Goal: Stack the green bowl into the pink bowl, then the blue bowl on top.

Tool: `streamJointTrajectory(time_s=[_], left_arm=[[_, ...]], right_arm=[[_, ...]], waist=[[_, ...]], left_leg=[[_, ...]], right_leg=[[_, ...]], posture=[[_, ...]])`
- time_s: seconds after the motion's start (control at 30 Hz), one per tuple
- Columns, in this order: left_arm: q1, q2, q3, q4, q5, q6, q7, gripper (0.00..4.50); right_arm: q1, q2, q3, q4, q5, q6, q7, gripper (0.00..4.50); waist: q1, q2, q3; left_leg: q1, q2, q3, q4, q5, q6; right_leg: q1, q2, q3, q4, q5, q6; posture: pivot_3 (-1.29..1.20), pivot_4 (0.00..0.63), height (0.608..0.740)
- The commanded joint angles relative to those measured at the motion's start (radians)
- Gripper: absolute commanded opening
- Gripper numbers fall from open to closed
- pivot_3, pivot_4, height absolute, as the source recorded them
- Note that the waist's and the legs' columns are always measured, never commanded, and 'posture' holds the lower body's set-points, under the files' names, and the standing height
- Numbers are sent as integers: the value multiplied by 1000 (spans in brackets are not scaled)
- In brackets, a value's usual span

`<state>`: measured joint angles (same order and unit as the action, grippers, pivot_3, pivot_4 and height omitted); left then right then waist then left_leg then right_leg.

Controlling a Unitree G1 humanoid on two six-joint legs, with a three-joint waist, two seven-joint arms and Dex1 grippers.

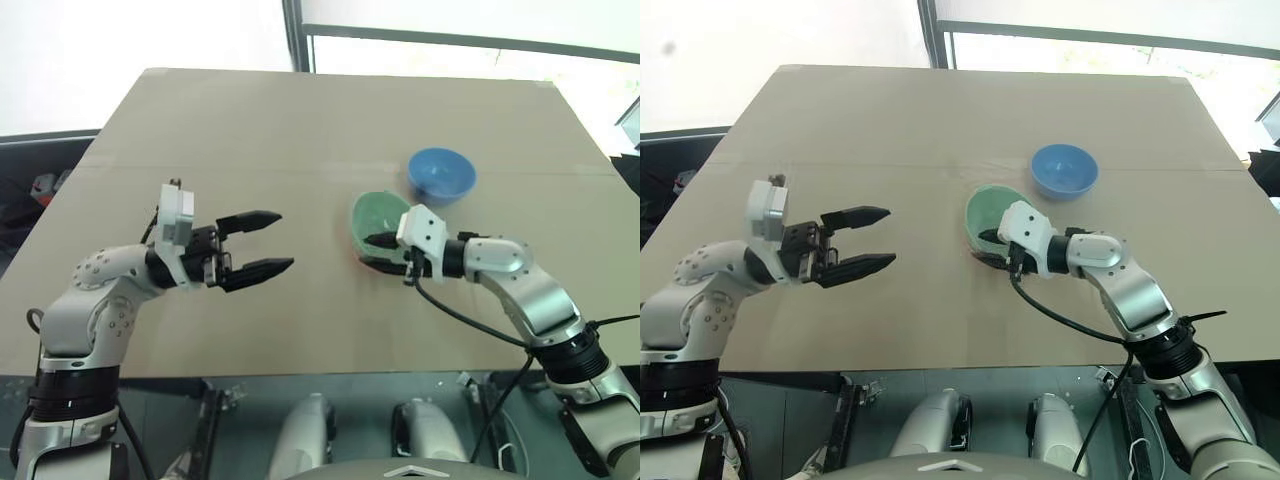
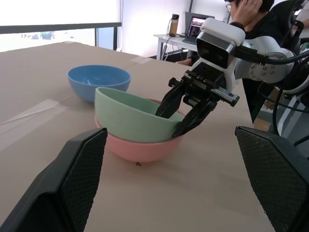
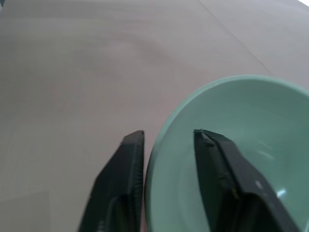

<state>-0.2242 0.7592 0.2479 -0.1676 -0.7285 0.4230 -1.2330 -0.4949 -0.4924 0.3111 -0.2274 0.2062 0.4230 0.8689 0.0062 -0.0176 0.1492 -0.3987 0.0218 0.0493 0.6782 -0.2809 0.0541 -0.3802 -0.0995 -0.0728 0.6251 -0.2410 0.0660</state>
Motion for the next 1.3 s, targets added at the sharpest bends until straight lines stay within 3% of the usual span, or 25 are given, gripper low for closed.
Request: streamJointTrajectory(time_s=[0.03, 0.1, 0.17, 0.33, 0.6, 0.97, 1.13, 1.23, 1.3], left_arm=[[25, 24, 47, -64, -8, -14, 13, 4500], [48, 22, 54, -85, -8, -16, 23, 4500], [55, 19, 53, -97, -14, -11, 33, 4500], [59, 13, 42, -102, 10, -31, 55, 4500], [82, 6, 53, -116, 16, -53, 84, 4500], [185, -1, 98, -200, 0, -63, 133, 4500], [177, 5, 100, -202, -1, -60, 141, 4500], [173, 14, 98, -202, -4, -54, 137, 4500], [167, 17, 96, -202, -7, -50, 137, 4500]], right_arm=[[11, 15, -115, -98, 112, 16, -3, 2915], [-16, 40, -243, -123, 247, 62, -25, 2915], [-89, 10, -294, -20, 190, 2, -58, 2915], [-242, -107, -193, 445, -136, -356, -108, 2915], [-498, -24, -82, 1076, -314, -747, -101, 2915], [-579, 22, -124, 1244, -298, -815, -30, 2915], [-589, 37, -102, 1323, -345, -793, -74, 2915], [-609, 43, -100, 1369, -372, -790, -116, 2176], [-620, 43, -101, 1389, -386, -797, -129, 1313]], waist=[[1, 0, 0], [1, 0, 0], [2, 1, 0], [4, 0, 0], [-36, 1, 1], [-40, 2, 2], [-43, 2, 2], [-46, 3, 2], [-47, 3, 2]], left_leg=[[0, 0, 0, 0, 0, 0], [0, 0, 0, 0, 0, 0], [1, 0, 0, 0, 0, 0], [3, 0, 0, 1, 0, 0], [2, -3, 5, -8, 1, -1], [2, 0, 3, -8, 2, -2], [3, 0, 3, -7, 2, -4], [4, 0, 3, -8, 3, -4], [3, 0, 3, -8, 3, -4]], right_leg=[[0, 0, 0, 0, 0, 0], [0, 0, 0, 0, 0, 0], [1, -1, 0, 0, 0, 0], [1, 0, 0, 0, 0, 0], [-3, 0, 5, 0, 0, 0], [-1, -1, 2, -3, 0, 0], [-1, -1, 2, -1, 0, 0], [-1, 0, 3, 0, 0, 0], [-1, 0, 3, 0, 0, 0]], posture=[[0, 150, 740], [0, 150, 740], [0, 150, 740], [0, 150, 740], [0, 150, 740], [0, 150, 740], [0, 150, 740], [0, 150, 740], [0, 150, 740]])
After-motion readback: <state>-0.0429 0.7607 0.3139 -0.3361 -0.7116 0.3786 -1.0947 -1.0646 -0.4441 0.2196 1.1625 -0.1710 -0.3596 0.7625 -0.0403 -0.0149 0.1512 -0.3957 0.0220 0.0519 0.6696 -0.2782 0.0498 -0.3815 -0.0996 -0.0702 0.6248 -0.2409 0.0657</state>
